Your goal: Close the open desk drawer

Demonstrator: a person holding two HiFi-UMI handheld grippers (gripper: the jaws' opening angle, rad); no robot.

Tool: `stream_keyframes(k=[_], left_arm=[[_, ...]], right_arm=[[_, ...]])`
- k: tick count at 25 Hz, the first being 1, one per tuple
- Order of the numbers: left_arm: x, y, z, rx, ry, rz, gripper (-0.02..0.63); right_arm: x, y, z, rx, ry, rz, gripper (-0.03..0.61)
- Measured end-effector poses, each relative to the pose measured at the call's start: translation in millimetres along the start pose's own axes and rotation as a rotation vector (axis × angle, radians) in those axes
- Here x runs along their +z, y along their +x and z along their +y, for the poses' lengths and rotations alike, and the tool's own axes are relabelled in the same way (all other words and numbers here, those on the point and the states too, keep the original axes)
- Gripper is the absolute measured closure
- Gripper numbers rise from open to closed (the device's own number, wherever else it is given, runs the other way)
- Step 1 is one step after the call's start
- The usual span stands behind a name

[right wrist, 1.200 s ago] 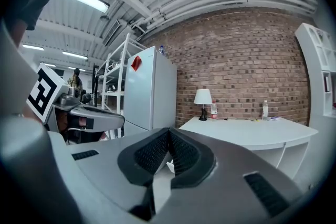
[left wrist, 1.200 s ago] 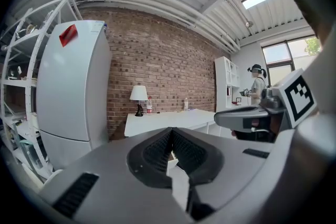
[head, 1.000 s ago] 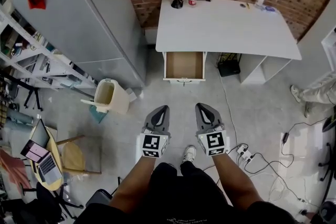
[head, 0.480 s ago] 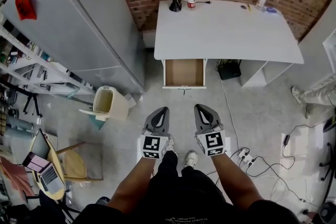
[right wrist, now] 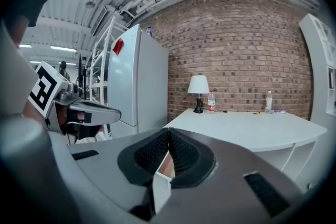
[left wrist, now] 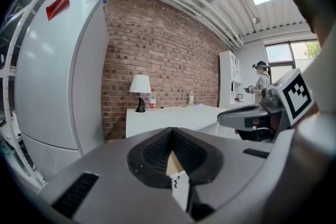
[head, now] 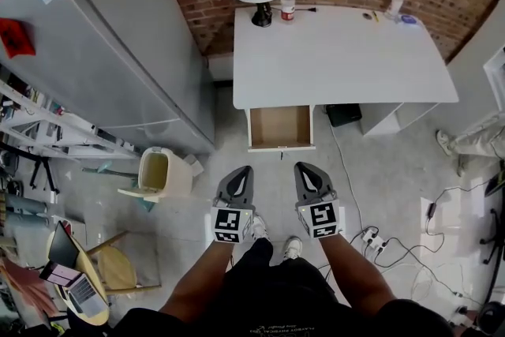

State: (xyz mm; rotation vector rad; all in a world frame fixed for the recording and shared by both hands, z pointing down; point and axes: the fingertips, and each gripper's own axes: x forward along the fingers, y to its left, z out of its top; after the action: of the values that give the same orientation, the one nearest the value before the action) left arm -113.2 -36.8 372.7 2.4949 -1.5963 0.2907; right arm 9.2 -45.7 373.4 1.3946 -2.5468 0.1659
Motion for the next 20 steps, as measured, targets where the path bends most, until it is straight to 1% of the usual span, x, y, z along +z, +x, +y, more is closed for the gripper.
stream_keyframes(k=[4, 7, 12, 15, 20], left_arm=[[-10.7, 15.5, 14.6, -0.037, -0.004, 0.01, 0.606], [-24.7, 25.0, 20.5, -0.047, -0.007, 0.037, 0.606], [-49.1, 46.2, 11.5, -0.067, -0.012, 0.073, 0.606], [-70.8, 60.1, 7.1, -0.061, -0.016, 0.091, 0.606], [-113.3, 80.4, 4.0, -0.028, -0.046, 0.111, 0.606]], right_arm=[[-11.4, 20.2, -1.2, -0.036, 0.009, 0.031, 0.551], [-22.4, 28.8, -4.7, -0.064, 0.027, 0.038, 0.551], [-55.1, 44.3, -19.0, -0.08, 0.058, 0.072, 0.551], [-78.6, 56.1, -27.0, -0.082, 0.064, 0.088, 0.551], [-122.3, 67.3, -38.9, -0.092, 0.078, 0.111, 0.551]])
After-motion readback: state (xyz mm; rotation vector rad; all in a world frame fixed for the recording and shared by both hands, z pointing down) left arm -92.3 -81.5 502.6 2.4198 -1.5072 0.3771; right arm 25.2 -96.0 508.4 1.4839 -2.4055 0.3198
